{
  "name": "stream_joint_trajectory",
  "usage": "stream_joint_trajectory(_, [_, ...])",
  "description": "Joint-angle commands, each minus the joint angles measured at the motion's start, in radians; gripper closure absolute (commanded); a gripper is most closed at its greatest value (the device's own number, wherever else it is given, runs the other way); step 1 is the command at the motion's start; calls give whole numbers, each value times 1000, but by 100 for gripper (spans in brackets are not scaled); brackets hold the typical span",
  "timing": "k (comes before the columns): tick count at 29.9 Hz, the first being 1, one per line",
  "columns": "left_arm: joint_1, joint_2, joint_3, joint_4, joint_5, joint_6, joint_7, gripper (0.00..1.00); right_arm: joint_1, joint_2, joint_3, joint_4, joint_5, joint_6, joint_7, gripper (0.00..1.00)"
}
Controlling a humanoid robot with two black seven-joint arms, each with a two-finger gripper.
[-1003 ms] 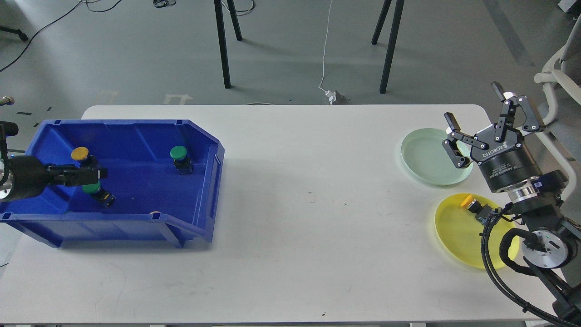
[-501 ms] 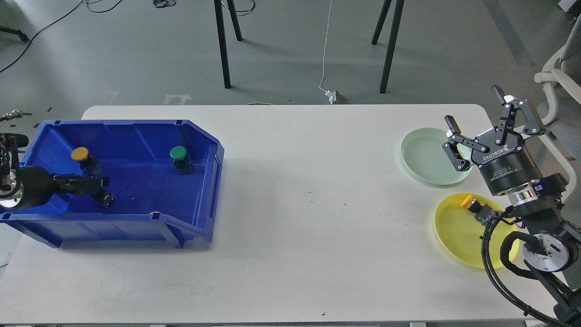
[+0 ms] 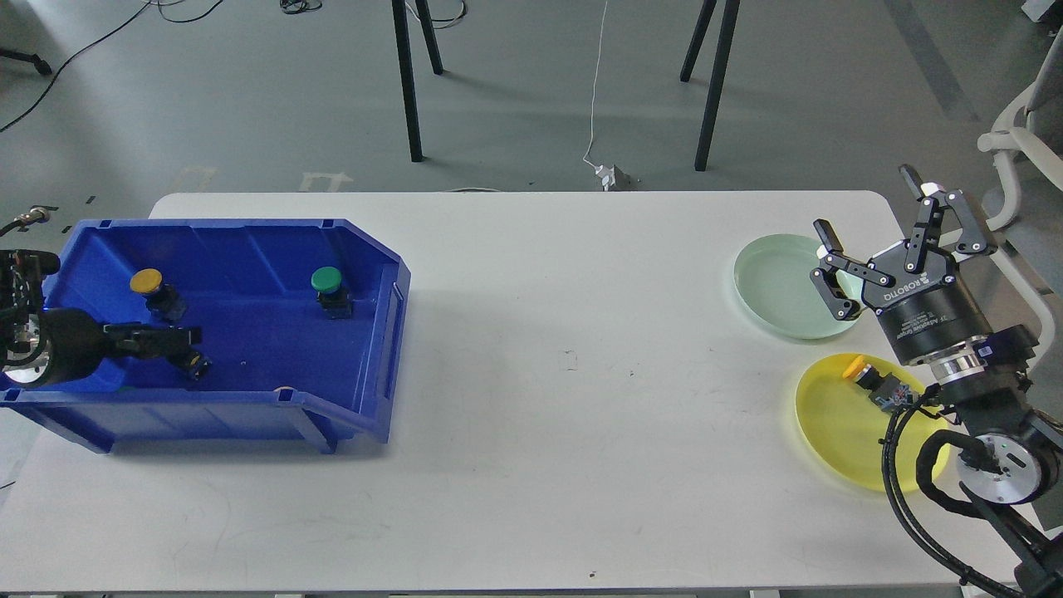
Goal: Pass button and place on color plate
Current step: 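Lower the left gripper and grasp the green-capped button in the bin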
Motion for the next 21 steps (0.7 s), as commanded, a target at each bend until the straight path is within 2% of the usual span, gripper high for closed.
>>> stream_joint_trajectory(1, [0, 1, 0, 0, 2, 3, 0, 15, -8, 0, 3, 0, 0, 1, 0, 4])
stream_joint_trajectory(9, [1, 1, 1, 8, 2, 4, 0, 26, -13, 0, 8, -1, 0, 25, 0, 4])
stream_joint_trajectory(21, [1, -22, 27, 54, 2, 35, 0, 31, -16, -2, 8, -1, 0, 27, 0, 4])
